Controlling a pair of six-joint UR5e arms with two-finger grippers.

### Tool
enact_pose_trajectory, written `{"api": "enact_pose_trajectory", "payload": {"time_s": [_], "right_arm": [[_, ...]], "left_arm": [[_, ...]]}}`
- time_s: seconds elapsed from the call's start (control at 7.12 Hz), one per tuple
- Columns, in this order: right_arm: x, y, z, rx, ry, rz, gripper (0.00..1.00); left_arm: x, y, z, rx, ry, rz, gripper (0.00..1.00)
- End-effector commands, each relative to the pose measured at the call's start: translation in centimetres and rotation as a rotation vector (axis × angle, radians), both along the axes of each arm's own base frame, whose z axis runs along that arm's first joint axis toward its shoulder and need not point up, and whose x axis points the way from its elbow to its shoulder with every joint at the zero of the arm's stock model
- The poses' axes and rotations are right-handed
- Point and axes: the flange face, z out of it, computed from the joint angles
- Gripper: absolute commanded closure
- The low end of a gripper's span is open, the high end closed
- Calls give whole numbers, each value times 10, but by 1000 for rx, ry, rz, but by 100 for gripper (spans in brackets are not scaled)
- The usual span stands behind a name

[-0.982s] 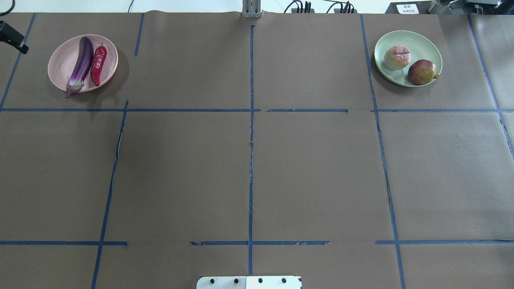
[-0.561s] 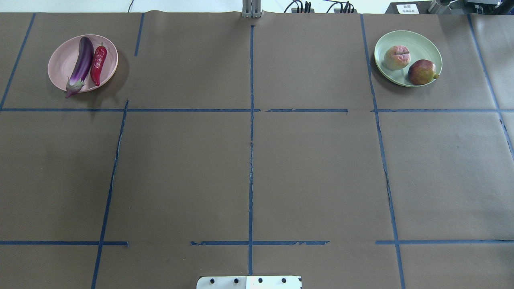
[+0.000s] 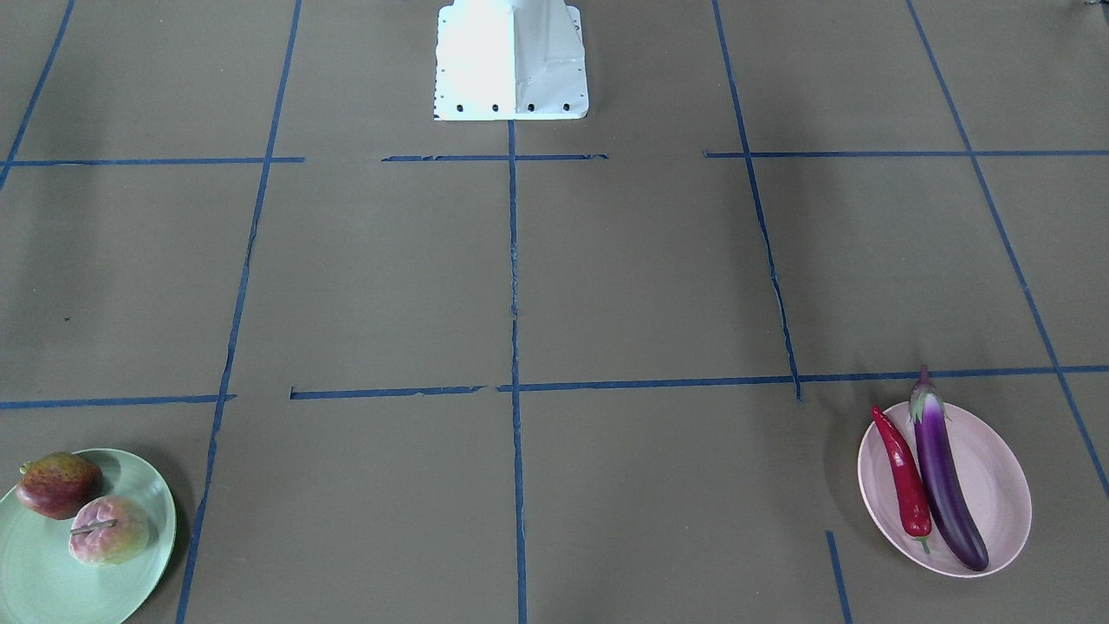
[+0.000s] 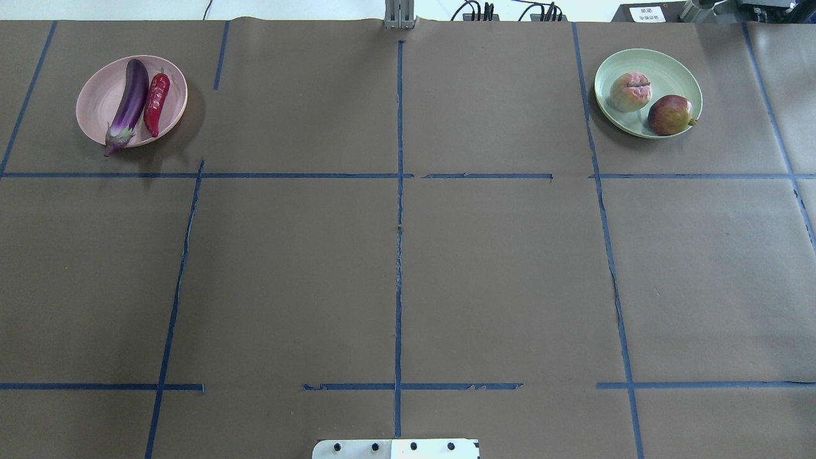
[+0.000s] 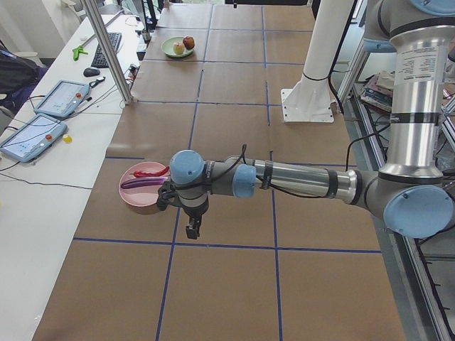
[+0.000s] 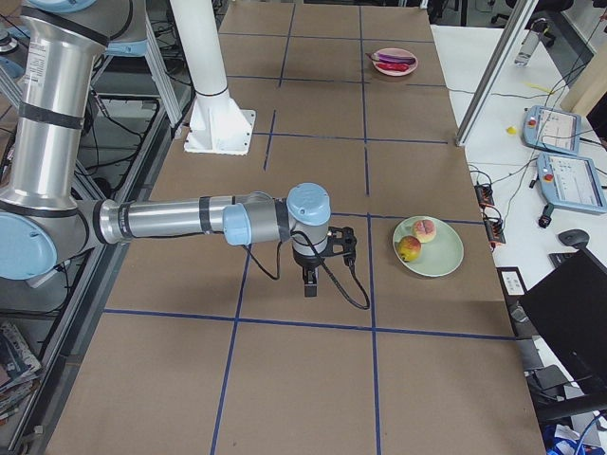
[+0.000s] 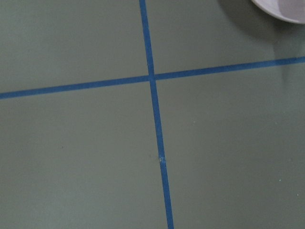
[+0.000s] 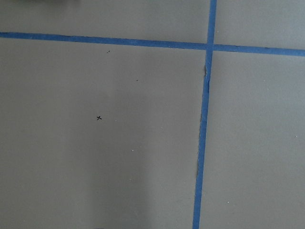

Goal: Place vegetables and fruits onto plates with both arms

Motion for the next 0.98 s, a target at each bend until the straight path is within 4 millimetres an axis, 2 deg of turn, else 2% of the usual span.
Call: {"api": "enact_pose_trajectory", "payload": {"time_s": [0.0, 0.28, 0.42, 0.84], "right_arm": [[4, 2, 1, -3, 3, 8, 0], [4, 2, 3, -7, 5, 12, 0], [4, 2, 4, -12, 8, 14, 0], [4, 2, 5, -15, 8, 17, 0]], "left_arm": [[-3, 14, 2, -2, 1, -7, 0], [-4, 17, 16, -36, -5, -10, 0], [-3, 21, 12, -29, -7, -9, 0], [-3, 22, 15, -36, -5, -9, 0]]}}
